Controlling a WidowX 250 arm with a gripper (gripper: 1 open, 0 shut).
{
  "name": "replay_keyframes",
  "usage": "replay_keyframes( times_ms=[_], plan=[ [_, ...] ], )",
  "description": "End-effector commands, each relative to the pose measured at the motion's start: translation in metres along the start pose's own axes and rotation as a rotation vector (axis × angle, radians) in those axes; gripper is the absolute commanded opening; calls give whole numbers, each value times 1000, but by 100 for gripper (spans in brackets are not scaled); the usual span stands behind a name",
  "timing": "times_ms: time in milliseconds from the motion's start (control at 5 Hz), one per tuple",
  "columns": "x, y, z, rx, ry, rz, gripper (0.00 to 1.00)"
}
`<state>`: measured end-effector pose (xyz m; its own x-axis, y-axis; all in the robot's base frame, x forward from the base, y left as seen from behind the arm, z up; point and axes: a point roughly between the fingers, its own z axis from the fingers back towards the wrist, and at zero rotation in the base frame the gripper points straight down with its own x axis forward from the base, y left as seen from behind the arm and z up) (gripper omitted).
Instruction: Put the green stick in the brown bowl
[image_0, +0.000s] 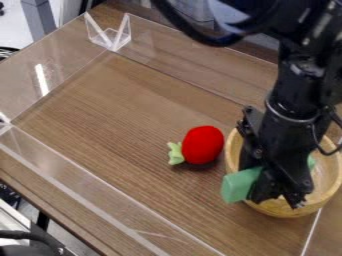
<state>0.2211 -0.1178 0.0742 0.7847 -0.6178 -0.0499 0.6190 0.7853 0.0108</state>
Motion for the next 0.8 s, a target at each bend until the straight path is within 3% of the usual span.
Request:
replay_keyframes(
  times_ms=[0,200,400,600],
  plan=[
    [10,1,4,9,-53,0,0],
    [10,2,-2,13,-56,-9,0],
    [9,5,8,15,-60,-50,100],
    [9,8,18,18,-66,-89,100]
  ],
)
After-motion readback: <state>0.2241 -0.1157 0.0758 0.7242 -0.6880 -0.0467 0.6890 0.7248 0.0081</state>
